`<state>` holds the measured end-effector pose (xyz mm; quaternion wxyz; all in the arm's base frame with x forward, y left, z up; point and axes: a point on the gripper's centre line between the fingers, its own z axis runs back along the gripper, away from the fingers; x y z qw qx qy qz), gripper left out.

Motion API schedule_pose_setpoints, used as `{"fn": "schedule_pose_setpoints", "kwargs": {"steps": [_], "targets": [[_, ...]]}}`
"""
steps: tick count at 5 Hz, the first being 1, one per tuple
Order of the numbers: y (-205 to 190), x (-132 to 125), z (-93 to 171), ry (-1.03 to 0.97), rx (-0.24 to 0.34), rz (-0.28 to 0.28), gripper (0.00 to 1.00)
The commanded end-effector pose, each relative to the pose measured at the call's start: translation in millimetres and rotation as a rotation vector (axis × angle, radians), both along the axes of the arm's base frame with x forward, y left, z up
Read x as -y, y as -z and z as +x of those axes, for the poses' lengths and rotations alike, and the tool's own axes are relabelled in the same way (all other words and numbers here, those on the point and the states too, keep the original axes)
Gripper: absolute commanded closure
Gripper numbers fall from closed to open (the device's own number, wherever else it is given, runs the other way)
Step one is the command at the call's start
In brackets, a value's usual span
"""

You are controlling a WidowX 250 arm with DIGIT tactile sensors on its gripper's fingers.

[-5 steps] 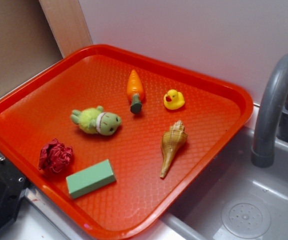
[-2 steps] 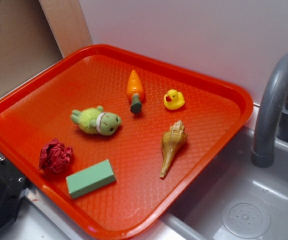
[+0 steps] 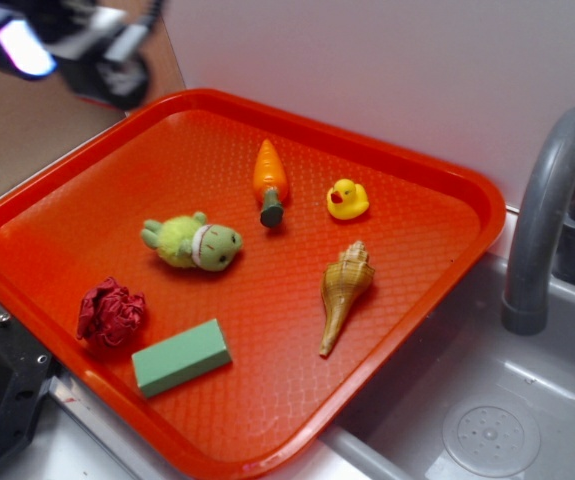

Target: Grab the shell.

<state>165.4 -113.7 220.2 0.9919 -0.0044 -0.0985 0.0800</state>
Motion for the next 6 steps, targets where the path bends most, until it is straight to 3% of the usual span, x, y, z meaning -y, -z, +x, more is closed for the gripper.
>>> {"fn": "schedule_pose_setpoints", "kwargs": {"steps": [1,2,3,4,6], "targets": [[29,20,49,-0.158,0.115,0.026,0.0],[60,15,67,-0.216,0.153,0.06,0.0],[98,14,79,-0.226,0.14,0.083,0.0],[136,15,88,-0.233,0.134,0.087,0.0],[176,25,101,-0.221,0.141,0.063,0.0]]}}
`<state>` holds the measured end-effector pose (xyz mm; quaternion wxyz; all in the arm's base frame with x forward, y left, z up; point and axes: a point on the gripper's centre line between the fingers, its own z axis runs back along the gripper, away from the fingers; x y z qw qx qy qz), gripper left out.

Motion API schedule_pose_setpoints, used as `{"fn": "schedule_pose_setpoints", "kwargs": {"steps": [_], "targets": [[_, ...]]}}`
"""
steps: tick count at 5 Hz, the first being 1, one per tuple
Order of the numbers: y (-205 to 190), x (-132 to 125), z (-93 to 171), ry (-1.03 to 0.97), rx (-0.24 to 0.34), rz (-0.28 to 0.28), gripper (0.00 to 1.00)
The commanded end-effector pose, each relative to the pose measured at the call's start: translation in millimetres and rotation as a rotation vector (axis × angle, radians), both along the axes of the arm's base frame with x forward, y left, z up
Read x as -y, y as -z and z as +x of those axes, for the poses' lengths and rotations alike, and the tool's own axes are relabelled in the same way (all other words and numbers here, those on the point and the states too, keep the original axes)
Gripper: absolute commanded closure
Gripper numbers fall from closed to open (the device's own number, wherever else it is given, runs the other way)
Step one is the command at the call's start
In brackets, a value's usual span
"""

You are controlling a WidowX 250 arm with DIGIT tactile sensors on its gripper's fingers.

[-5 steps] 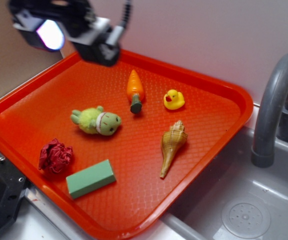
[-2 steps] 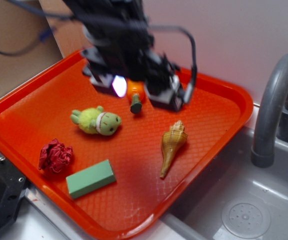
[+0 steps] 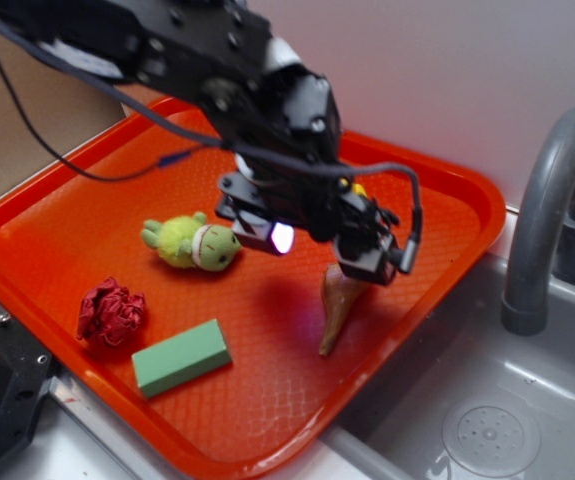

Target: Grab the shell.

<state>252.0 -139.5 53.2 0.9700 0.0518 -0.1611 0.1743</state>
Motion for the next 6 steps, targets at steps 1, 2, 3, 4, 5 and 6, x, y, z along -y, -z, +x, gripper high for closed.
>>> {"fn": "schedule_pose_setpoints", "kwargs": {"steps": [1,2,3,4,5,6], "targets": [[20,8,13,0.012,0.009,-0.078,0.0],[11,4,10,0.055,-0.014,-0.102,1.0],[-27,-16,7,0.097,-0.034,-0.094,1.0],[-58,-32,8,0.197,-0.106,-0.028,1.0],[-92,-51,10,0.25,-0.134,0.028,1.0],[-123,-76,14,0.312,-0.185,0.071,1.0]]}}
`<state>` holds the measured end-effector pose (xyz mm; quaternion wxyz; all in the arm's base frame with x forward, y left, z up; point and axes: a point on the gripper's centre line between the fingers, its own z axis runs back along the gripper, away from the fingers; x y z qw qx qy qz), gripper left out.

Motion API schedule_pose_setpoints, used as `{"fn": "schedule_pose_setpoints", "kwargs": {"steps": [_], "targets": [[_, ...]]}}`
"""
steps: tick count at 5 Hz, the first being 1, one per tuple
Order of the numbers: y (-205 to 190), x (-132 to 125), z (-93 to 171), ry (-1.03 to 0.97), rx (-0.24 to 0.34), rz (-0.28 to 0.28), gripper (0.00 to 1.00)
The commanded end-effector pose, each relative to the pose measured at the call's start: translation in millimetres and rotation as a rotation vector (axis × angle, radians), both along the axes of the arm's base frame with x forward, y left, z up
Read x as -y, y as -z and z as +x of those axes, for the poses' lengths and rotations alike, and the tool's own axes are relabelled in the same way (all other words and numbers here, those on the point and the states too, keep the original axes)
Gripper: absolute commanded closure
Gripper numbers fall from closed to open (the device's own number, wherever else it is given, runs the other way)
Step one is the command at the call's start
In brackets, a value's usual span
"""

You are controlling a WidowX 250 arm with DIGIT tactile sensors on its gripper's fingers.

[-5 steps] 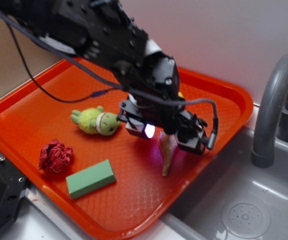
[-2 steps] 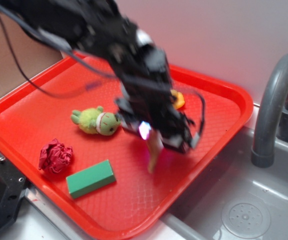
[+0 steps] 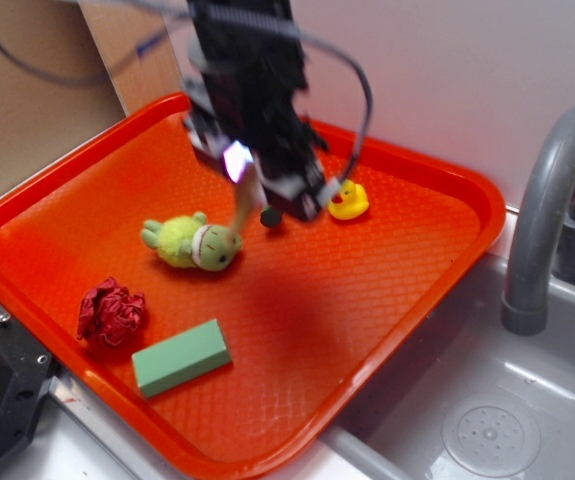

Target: Grab the shell.

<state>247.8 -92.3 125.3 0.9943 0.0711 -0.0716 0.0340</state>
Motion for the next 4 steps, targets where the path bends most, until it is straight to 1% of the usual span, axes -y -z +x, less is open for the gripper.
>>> {"fn": "schedule_pose_setpoints", "kwargs": {"steps": [1,2,3,4], "targets": [[-87,-57,5,0.077,0.028,0.011,1.0],[-110,-70,-9,0.106,0.007,0.004,1.0],[-124,-69,-21,0.165,0.049,0.012,1.0],[-126,-65,-21,0.204,0.047,0.012,1.0]]}}
